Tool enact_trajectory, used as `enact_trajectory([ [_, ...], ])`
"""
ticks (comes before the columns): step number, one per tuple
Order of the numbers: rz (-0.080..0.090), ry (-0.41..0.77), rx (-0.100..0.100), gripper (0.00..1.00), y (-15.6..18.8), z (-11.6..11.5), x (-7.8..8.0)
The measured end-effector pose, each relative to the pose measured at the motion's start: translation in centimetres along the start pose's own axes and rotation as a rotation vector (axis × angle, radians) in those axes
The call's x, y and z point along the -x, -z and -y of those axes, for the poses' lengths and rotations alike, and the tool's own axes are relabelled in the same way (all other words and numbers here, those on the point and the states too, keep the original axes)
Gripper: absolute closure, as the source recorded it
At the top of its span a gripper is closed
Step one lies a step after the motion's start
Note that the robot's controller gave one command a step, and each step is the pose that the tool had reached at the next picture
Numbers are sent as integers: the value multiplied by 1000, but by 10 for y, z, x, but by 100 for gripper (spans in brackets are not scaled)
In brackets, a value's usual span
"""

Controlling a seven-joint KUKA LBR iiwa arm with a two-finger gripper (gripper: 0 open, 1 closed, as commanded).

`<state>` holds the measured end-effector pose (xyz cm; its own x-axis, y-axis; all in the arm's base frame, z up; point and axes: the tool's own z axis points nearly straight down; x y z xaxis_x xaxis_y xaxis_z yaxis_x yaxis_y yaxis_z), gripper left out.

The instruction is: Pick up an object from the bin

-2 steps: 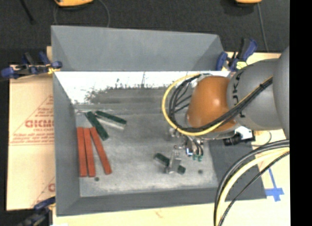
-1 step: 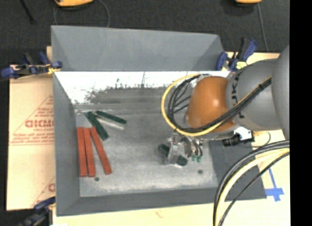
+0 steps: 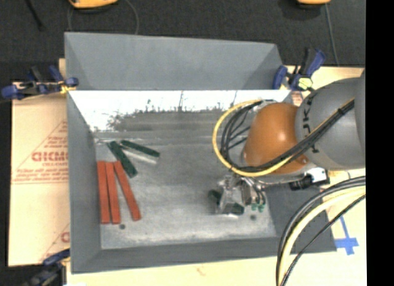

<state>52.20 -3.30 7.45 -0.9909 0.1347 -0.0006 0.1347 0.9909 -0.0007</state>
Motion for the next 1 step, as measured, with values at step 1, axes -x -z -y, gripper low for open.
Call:
enact_trajectory([
  [1, 2, 13, 2, 100, -4, -5, -8],
])
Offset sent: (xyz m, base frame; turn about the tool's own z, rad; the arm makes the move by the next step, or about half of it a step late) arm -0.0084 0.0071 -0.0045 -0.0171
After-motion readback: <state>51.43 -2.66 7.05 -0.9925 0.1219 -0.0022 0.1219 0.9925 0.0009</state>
